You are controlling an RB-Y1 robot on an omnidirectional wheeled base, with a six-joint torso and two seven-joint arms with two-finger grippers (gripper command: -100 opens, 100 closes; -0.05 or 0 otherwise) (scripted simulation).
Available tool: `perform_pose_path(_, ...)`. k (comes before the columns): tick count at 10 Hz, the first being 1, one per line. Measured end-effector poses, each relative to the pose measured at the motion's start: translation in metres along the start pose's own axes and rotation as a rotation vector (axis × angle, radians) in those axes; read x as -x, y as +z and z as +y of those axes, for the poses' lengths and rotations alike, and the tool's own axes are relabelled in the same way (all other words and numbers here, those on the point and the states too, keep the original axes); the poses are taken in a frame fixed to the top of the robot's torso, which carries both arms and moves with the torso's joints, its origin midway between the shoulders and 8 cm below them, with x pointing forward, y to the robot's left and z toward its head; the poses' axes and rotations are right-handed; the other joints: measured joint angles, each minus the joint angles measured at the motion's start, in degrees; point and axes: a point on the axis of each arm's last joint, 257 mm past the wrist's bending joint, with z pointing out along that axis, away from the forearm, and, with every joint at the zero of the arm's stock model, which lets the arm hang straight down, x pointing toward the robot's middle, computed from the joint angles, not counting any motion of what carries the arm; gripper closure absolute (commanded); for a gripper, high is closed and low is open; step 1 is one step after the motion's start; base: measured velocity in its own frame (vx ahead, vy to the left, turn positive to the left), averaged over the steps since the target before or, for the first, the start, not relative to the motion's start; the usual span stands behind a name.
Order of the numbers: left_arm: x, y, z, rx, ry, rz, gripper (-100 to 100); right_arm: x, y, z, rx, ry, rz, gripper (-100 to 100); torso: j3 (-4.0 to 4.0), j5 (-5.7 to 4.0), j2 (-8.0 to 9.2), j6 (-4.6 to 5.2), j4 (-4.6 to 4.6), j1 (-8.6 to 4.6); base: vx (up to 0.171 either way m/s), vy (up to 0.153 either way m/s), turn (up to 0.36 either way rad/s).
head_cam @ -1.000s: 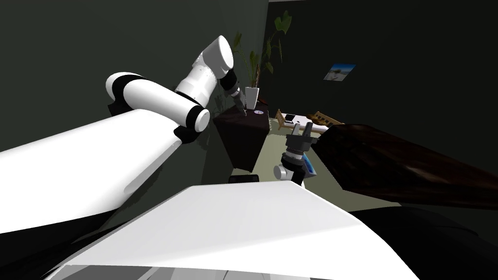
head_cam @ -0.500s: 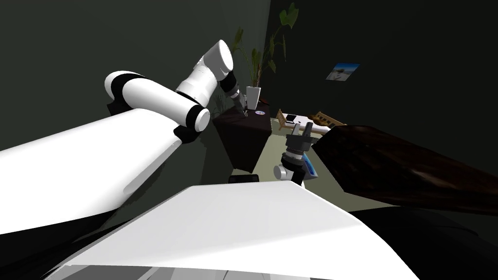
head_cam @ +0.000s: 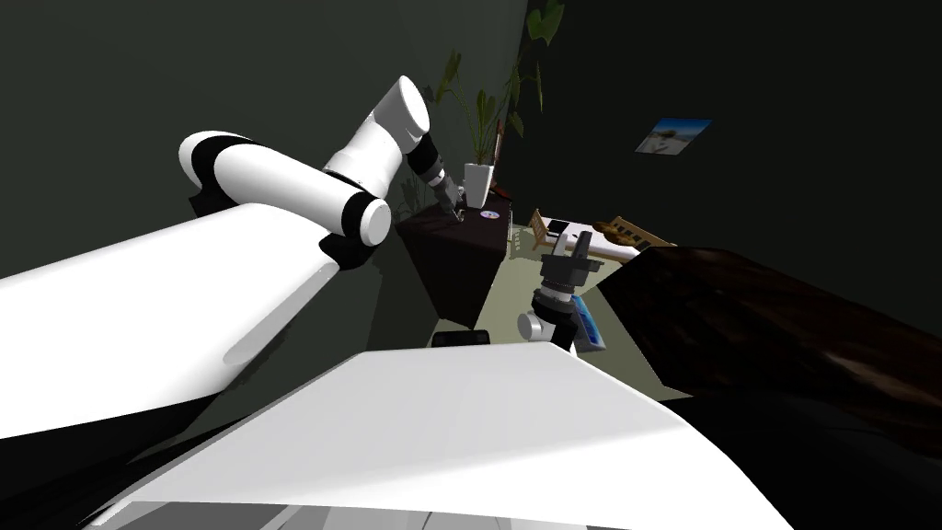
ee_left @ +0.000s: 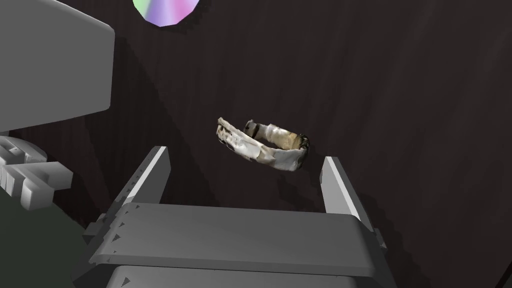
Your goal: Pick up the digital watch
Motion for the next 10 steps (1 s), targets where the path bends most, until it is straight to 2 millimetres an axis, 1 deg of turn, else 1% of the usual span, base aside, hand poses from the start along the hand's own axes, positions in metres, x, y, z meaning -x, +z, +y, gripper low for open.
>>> perform_pose_path(1,0.003,-0.001,0.001,0.004,0.009,0.003,-100,0.0,0.0,0.0,0.0,0.0,0.0,0,-0.01,0.0,-0.01,0.04,-0.01,0.06,0.021,-0.099,0.158)
perform_pose_path(2,0.006,-0.002,0.002,0.01,0.015,0.01,-100,0.0,0.0,0.0,0.0,0.0,0.0,0,-0.01,0.01,-0.02,0.0,-0.01,0.03,0.015,-0.171,0.247)
perform_pose_path(4,0.016,-0.005,0.005,0.017,0.041,0.025,-100,0.0,0.0,0.0,0.0,0.0,0.0,0,0.01,-0.06,0.04,0.06,0.0,-0.17,0.001,-0.159,0.094)
perform_pose_path(10,0.033,-0.011,0.014,0.041,0.099,0.065,-100,0.0,0.0,0.0,0.0,0.0,0.0,0,0.0,-0.01,0.01,0.05,0.0,0.05,0.005,-0.103,0.107)
